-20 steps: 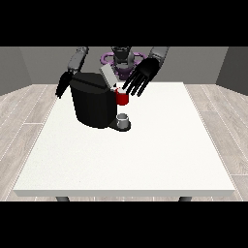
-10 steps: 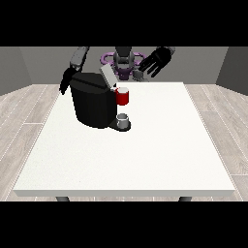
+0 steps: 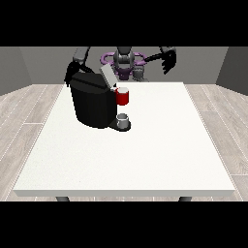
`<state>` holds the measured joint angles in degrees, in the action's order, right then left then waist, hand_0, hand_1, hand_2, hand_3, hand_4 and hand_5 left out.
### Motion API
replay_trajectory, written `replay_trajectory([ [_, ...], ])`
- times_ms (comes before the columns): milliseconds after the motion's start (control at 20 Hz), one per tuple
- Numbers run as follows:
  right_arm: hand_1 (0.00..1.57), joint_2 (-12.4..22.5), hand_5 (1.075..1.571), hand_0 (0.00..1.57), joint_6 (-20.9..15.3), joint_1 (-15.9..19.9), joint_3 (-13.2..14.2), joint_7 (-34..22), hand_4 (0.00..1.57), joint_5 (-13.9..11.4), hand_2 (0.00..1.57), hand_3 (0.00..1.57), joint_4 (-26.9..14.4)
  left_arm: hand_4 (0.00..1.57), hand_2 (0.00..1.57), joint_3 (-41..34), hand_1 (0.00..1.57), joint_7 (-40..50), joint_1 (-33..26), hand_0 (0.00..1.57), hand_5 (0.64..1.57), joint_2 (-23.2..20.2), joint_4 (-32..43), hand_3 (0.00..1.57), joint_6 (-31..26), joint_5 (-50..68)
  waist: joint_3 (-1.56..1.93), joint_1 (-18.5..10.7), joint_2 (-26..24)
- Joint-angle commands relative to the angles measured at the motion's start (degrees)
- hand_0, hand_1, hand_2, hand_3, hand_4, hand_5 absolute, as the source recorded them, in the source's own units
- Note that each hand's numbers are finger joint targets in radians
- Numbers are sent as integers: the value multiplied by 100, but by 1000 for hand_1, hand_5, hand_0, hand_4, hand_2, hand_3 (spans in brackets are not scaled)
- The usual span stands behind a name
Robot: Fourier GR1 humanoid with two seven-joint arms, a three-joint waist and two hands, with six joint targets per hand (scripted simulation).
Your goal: Insert the coffee pod into the coffee machine and close the lid
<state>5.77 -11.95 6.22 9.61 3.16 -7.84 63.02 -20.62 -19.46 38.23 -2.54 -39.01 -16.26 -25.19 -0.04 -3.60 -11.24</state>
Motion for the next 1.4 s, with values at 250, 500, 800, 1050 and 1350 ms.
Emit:
replay_trajectory([
  [250,0,-167,1571,0,767,344,-516,-325,0,309,0,0,998,414,0,-179,0,139,-1011,0,1571,29,-104,0,-158,366,0,-101,-774],
  [500,0,67,1571,0,1081,757,-635,-694,196,347,0,0,1336,429,0,-71,0,381,-1207,0,1571,245,-469,0,-247,568,3,-227,-710],
  [800,0,461,1571,0,1165,1134,-452,-871,0,269,0,0,1370,394,0,209,0,797,-1552,0,1571,134,-1382,0,-535,969,5,-501,-461],
  [1050,0,637,1571,0,1122,1716,80,-840,108,598,0,0,832,356,0,698,0,681,-1675,0,1571,251,-2065,0,-217,1129,6,-771,215],
  [1350,0,597,1571,0,1426,1924,398,-818,92,1205,0,0,469,282,0,989,0,1068,-1952,0,1571,94,-2758,0,-250,1543,7,-862,425],
])
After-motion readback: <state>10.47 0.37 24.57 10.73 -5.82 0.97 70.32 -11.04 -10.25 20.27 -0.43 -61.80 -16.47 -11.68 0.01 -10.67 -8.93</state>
